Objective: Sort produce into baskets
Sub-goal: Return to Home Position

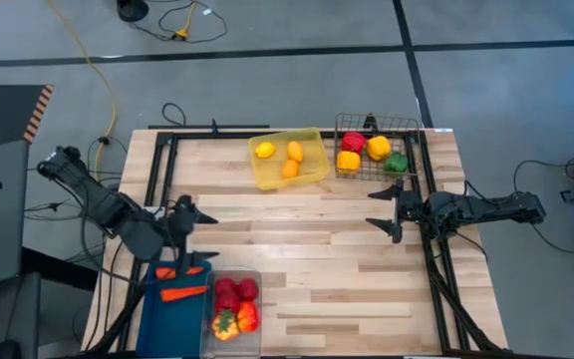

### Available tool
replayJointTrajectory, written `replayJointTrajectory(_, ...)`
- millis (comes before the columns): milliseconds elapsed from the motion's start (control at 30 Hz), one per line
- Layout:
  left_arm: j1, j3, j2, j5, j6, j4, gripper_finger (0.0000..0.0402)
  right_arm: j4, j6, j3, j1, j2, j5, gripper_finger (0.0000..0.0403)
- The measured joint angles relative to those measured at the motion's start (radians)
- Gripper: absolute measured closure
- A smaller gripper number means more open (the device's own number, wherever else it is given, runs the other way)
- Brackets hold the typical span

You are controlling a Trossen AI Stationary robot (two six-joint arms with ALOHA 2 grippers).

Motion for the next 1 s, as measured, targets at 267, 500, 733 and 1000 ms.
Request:
replayJointTrajectory(267, -0.002, -0.427, -0.267, -0.051, 0.289, 0.552, 0.0015, 0.000, -0.008, 0.000, 0.000, 0.000, 0.000, 0.0006)
replayJointTrajectory(500, 0.093, -0.673, -0.470, 0.013, 0.464, 0.829, 0.0015, 0.000, -0.015, 0.000, 0.000, 0.000, 0.023, 0.0006)
replayJointTrajectory(733, 0.247, -0.791, -0.660, 0.145, 0.547, 0.843, 0.0015, 0.000, -0.015, 0.000, 0.000, 0.000, 0.024, 0.0006)
replayJointTrajectory(1000, 0.355, -0.888, -0.822, 0.193, 0.608, 0.831, 0.0015, 0.000, -0.015, 0.000, 0.000, 0.000, 0.024, 0.0006)
